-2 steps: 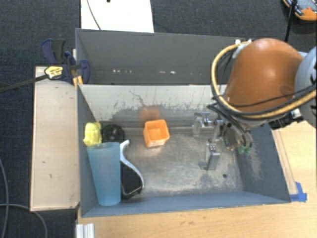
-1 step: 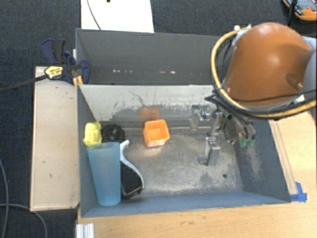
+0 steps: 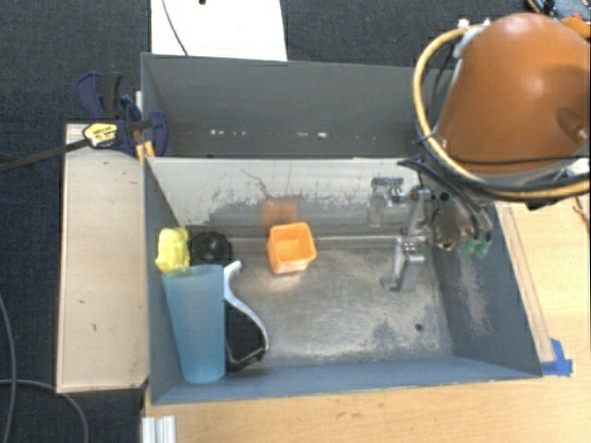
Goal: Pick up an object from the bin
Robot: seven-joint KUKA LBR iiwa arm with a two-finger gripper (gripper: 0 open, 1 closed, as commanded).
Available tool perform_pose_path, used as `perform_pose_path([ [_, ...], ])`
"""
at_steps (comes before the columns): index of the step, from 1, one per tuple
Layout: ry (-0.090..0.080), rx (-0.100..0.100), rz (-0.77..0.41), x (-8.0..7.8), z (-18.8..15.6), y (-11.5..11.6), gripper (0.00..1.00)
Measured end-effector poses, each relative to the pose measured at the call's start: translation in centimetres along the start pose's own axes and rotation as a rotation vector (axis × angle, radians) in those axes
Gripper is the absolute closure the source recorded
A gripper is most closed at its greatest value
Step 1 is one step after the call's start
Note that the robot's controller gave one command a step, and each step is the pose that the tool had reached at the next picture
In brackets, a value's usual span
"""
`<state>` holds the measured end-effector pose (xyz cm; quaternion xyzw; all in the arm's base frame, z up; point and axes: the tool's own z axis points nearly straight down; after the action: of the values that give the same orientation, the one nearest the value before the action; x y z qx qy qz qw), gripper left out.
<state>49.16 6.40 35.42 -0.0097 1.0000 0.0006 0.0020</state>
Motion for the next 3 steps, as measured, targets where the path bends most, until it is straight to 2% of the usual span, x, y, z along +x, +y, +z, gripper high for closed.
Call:
perform_pose_path([
  [1, -0.005, 0.0, 0.044, -1.9, 3.1, 5.2, 0.0],
  [2, 0.001, 0.0, 0.008, -1.8, 6.7, 8.1, 0.0],
  [3, -0.004, -0.002, 0.03, -2.0, 9.8, 8.1, 0.0],
])
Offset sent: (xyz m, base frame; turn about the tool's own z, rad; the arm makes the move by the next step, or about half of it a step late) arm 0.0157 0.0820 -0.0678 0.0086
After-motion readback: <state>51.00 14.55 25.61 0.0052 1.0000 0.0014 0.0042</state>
